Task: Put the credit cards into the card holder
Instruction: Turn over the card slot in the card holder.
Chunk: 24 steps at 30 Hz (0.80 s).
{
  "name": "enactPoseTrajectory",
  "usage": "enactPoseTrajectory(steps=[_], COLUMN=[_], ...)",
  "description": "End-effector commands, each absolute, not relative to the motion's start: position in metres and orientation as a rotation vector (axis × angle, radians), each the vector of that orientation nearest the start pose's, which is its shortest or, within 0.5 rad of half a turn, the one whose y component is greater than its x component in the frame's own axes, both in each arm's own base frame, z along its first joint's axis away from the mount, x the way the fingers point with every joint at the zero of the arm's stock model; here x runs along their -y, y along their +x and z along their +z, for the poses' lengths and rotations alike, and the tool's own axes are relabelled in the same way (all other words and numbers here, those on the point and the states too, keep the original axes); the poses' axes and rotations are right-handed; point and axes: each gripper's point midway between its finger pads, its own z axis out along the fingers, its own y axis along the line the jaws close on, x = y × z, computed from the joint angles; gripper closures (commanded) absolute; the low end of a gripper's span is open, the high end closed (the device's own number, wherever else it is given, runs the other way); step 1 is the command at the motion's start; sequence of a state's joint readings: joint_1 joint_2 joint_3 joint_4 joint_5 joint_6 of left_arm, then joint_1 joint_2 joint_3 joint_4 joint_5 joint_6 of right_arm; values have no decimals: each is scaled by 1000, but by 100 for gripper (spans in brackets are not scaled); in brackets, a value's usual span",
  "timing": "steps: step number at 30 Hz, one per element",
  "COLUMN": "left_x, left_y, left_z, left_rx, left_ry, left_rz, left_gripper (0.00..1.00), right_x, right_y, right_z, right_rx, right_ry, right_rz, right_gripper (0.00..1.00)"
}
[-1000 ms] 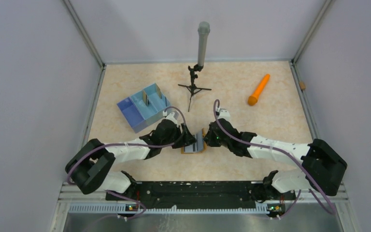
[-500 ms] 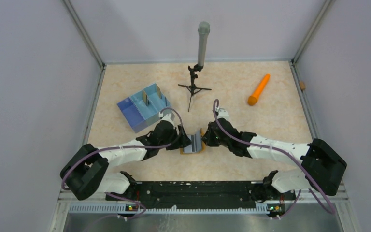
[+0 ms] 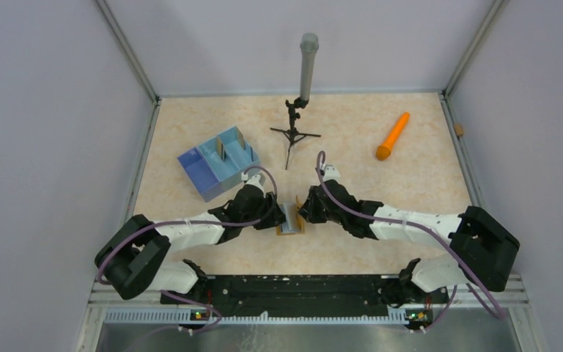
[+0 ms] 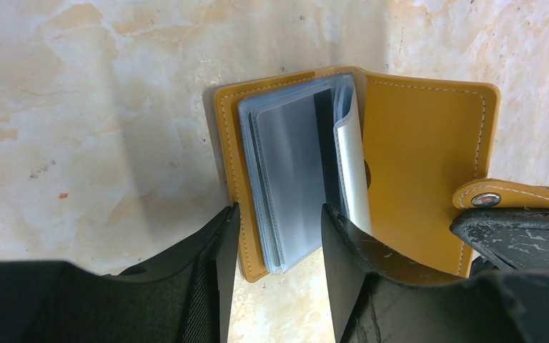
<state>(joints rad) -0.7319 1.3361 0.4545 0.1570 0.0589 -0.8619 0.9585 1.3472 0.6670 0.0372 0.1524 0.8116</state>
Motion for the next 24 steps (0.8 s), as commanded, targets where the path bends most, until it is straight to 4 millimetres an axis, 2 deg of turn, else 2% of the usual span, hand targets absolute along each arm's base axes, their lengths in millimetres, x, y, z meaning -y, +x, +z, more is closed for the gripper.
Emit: enactPoseTrajectory(steps=[1,3,8,11,16,24], left_x=[249,249,252,253,247,246], left_y=[215,216,219,220,222,222], left_z=[31,32,38,38,41,66], left_rx=[-2458,-2451,-2428,-2428,-2415,-2341], left_ry=[-135,-139,-132,-134,-151,-113], left_rz=[-839,-841,-865,-864,-830,-867], left_gripper=[50,51,51,51,51,48], right_x=[-316,-305,-264,-246,-231,-213], right_y=[218,220,226,224,220,219], right_z=[103,100,85,71,54,30], right_rx=[-2292,-2295,-2319,-2340,-2364,-2400], right_ry=[-71,-32,72,94,121,161], right_rz=[788,729,493,398,347,319], right_gripper=[100,100,100,100,100,100])
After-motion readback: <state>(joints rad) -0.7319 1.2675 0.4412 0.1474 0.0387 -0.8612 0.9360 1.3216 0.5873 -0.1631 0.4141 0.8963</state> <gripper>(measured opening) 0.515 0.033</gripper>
